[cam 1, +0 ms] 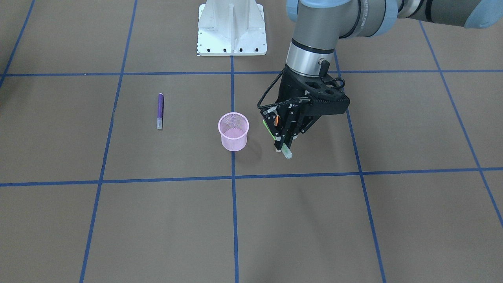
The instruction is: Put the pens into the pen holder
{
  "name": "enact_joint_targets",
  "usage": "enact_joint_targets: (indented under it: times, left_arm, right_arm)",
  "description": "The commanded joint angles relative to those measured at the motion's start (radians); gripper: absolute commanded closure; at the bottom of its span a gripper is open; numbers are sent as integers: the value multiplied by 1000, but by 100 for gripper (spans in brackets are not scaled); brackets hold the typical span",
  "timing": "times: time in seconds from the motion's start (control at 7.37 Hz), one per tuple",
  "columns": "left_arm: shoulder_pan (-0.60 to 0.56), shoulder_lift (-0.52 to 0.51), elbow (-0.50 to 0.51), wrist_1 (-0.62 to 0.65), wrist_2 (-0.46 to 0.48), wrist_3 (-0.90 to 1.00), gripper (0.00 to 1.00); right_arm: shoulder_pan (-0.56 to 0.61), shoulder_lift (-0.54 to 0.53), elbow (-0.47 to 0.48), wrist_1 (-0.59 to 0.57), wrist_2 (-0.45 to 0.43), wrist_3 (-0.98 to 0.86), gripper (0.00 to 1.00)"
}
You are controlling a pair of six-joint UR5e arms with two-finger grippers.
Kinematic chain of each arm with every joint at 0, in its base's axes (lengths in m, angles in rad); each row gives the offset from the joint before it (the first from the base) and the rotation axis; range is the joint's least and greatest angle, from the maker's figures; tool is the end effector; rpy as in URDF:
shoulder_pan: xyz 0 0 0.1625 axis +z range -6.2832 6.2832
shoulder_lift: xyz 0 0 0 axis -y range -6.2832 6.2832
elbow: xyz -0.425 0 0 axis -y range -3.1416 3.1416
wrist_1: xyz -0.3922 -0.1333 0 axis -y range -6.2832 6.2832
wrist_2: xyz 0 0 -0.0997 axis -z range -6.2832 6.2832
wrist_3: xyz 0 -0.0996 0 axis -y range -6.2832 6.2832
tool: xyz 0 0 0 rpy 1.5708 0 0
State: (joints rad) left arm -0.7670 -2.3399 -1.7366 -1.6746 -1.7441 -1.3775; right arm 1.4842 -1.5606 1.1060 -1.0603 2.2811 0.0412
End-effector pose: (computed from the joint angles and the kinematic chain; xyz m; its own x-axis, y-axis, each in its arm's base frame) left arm 0.3972 -0.5442 0.1162 0.4692 -0.1895 -0.8625 0.4957 0.8648 0.0797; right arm 0.0283 -0.4646 0.8295 0.7551 -0.0608 0.6528 0.0553 0.9980 0.0290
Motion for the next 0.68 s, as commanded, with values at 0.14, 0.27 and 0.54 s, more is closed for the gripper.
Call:
enact_joint_targets:
  times: [0.14, 0.27, 0.54]
  left_arm:
    - [0, -1, 3, 1, 0, 0, 100]
    - [0, -1, 8, 0, 0, 0, 100]
    - [0, -1, 11, -1, -2, 3, 100]
  right_arm:
    - [-21, 1, -17, 17, 4, 3, 11]
    - [-27, 2, -15, 19, 6, 3, 10]
    - [-51, 2, -17, 19, 3, 2, 11]
